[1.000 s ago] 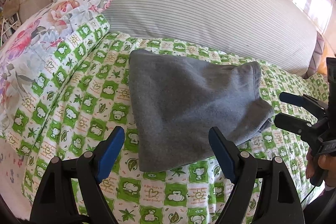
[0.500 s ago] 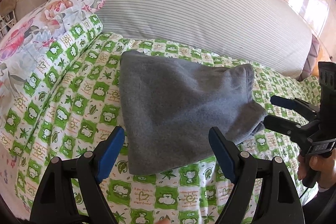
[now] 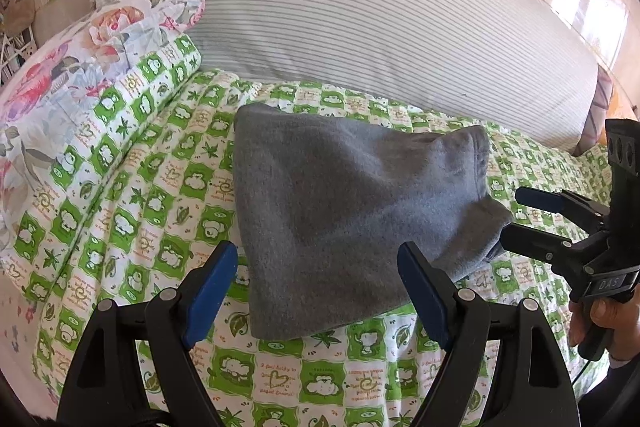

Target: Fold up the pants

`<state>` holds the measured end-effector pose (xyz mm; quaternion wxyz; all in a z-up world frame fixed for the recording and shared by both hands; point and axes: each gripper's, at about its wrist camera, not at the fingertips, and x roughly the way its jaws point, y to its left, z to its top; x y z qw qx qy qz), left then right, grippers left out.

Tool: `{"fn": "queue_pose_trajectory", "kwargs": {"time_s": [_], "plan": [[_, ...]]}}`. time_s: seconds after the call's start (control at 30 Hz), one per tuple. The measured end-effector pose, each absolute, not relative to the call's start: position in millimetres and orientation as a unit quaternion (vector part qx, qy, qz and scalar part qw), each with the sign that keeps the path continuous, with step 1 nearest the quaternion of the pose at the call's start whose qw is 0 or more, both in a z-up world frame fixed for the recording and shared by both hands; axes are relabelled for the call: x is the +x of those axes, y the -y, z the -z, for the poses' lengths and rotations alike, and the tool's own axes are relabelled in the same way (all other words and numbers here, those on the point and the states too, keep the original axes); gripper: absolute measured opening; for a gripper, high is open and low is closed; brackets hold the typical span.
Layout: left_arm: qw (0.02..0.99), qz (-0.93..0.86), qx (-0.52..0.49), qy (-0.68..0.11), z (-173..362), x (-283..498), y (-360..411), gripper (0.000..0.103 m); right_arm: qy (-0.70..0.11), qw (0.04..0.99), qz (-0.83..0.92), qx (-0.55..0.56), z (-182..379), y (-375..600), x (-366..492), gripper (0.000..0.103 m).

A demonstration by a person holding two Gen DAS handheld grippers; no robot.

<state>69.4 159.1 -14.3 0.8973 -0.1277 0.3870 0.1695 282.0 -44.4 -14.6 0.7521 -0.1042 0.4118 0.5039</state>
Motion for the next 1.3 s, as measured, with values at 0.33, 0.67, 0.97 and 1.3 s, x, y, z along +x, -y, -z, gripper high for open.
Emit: {"fn": "queue_pose_trajectory", "kwargs": {"time_s": [0.33, 0.67, 0.97, 1.3], "plan": [[0.899, -0.167, -0.122, -0.385, 17, 73, -161, 0.083, -0.412, 0.752, -0.504, -0.105, 16, 43, 283, 0.1], [0.899, -0.167, -0.119, -0.388, 20, 75, -165, 0.083, -0.413, 0.751, -0.504, -0.106, 16, 43, 285, 0.1], [0.897, -0.164, -0.121, -0.391, 24, 78, -169, 0.083, -0.414, 0.751, -0.503, -0.106, 19, 42, 287, 0.1], [0.895, -0.161, -0.12, -0.398, 29, 81, -173, 0.083, -0.415, 0.751, -0.503, -0.105, 21, 42, 289, 0.1]]}}
